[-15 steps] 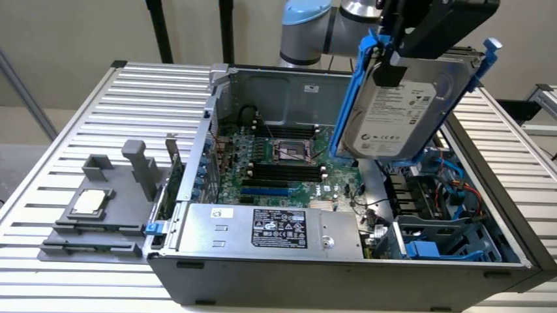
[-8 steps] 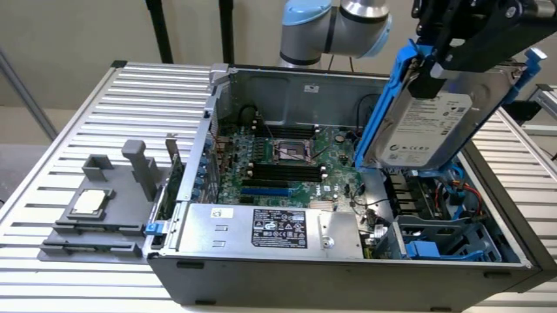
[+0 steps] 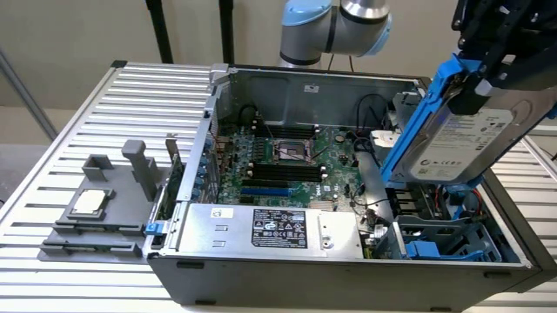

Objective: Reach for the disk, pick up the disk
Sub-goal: 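Pick up the disk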

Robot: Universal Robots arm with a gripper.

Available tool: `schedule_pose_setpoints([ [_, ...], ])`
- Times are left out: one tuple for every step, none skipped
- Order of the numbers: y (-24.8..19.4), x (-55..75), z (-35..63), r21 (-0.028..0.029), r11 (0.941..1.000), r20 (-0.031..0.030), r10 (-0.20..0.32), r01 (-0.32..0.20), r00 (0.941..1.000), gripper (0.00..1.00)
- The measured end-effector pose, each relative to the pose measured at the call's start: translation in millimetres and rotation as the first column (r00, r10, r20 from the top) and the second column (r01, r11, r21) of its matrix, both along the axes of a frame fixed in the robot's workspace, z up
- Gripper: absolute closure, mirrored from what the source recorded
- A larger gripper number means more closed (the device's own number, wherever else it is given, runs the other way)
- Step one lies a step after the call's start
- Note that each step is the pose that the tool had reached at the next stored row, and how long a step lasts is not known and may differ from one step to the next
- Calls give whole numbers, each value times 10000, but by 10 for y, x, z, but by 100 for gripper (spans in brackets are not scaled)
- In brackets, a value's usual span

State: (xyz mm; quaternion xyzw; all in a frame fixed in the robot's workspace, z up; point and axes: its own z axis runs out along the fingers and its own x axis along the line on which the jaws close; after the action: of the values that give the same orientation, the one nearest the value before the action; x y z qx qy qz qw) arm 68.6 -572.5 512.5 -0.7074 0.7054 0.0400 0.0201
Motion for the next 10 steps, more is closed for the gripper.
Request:
schedule_pose_setpoints([
  [-26,30,-1,2,10000,1,0,0,10000,67],
  [-55,62,-3,3,10000,1,0,0,10000,67],
  [-82,93,-2,1,10000,0,0,0,10000,67],
  [-109,123,-4,2,10000,0,0,0,10000,67],
  [-136,153,-6,1,10000,0,0,0,10000,67],
  [-163,182,-8,1,10000,0,-1,1,10000,67],
  [-188,212,-12,2,10000,0,0,0,10000,67],
  [-208,241,-16,1,10000,1,0,0,10000,67],
  [-229,272,-23,0,10000,1,0,0,10000,67],
  [-246,302,-33,2,10000,1,0,0,10000,67],
])
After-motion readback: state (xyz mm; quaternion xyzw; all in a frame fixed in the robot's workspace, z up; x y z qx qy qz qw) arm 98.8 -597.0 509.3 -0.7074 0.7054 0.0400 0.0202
